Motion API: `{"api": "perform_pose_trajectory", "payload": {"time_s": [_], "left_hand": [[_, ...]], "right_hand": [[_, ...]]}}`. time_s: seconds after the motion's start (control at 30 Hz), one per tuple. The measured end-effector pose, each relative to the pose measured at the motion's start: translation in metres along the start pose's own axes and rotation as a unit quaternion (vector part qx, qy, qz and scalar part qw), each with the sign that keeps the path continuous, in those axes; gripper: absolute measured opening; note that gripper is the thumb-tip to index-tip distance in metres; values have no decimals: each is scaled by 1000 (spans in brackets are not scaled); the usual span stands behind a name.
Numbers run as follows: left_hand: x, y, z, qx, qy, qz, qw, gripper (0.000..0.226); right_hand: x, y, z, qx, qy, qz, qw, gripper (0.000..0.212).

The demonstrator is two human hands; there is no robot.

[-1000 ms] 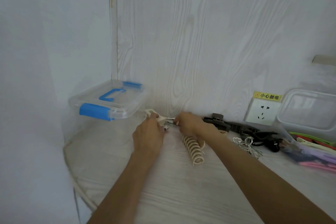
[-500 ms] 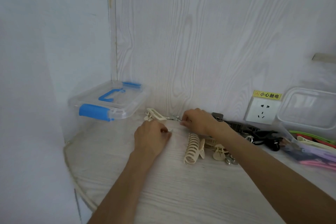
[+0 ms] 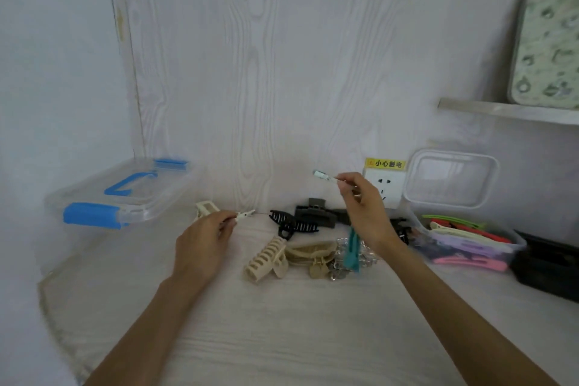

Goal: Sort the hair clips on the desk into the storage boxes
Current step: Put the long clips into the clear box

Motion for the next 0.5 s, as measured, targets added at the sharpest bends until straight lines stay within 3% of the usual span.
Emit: {"api": "perform_pose_trajectory", "payload": {"time_s": [0.13,0.27,0.4,0.5], "left_hand": [[4,-4,17,41,-10,82,996,23],[15,3,80,132,61,121,982,21],[24,28,159,194,125,35,972,23],[28,64,221,206,159,-58,964,24]], "right_hand": [[22,-60,29,75,-10,129,989,23],[24,-108,45,138,-27,152,978,18],[15,-154,51,277,-90,186,938,14],[22,-184,77,366,-67,190,909,15]]}}
Point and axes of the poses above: each hand's wrist, its own x-axis away from the middle knuckle, its own y-axis out of the palm, z = x × y, the point moved 4 cm from there along -x, towards the middle knuckle, and after that the axes turned 5 degrees about z, right-handed, at the moved point
